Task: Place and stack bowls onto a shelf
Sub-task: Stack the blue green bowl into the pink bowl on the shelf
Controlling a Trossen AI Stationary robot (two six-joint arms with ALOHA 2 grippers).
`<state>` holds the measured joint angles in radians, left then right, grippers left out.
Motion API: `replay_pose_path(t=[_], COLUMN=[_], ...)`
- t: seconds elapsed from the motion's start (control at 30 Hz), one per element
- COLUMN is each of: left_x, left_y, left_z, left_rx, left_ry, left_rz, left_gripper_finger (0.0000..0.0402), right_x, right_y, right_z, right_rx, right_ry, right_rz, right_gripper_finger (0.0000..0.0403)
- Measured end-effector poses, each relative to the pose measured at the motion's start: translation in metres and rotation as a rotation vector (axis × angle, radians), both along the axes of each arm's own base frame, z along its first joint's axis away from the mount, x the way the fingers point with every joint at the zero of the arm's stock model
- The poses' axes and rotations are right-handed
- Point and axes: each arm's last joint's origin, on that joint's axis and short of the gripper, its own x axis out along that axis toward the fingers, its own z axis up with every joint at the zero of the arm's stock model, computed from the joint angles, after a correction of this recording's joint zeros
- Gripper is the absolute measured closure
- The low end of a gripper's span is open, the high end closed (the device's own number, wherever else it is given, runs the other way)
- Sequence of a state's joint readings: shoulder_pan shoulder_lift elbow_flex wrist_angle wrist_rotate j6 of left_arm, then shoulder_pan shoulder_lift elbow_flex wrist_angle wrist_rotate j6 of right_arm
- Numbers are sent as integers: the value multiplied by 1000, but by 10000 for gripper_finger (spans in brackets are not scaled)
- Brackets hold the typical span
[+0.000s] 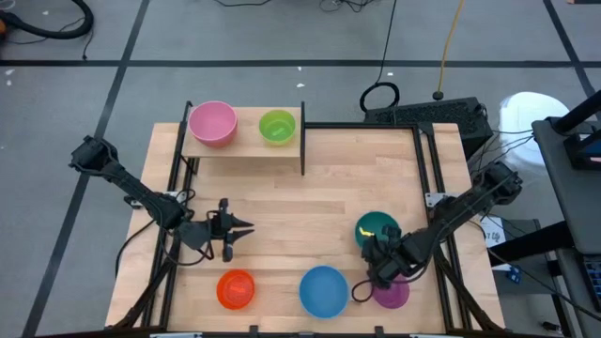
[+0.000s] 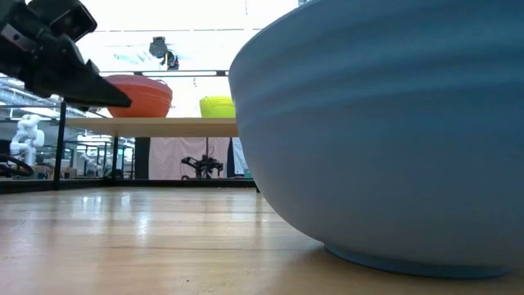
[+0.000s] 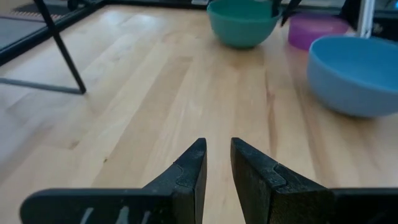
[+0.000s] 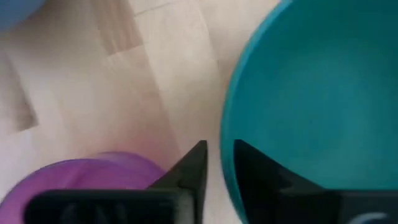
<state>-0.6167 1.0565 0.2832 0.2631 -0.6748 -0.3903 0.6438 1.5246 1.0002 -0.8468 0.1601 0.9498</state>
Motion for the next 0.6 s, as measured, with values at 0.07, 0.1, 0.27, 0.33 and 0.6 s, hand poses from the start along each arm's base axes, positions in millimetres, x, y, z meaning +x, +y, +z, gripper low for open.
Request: replay_pose_path(t=[0.07,0.1,0.27,0.33,0.6], left_x=[-1,-1,-1,-1,2], left_y=[1,1,1,1,3], left_z=[-2,-2,-3,-3,0], left_rx=[12,16,26,28,50], left_ry=[16,20,26,27,5], left_rz=[7,8,5,4,-4], left_gripper_finger=[325,325,325,325,323], right_x=[4,6,22,29,64], right_y=[-4,-6,-16,-21,-35], right_z=[-1,-1,3,4,14], right_rx=[10,12,29,26,41], right_ry=[-4,-8,-56,-87,-352], right_rz=[18,33,122,179,450], right_gripper_finger=[372,386,394,399,401])
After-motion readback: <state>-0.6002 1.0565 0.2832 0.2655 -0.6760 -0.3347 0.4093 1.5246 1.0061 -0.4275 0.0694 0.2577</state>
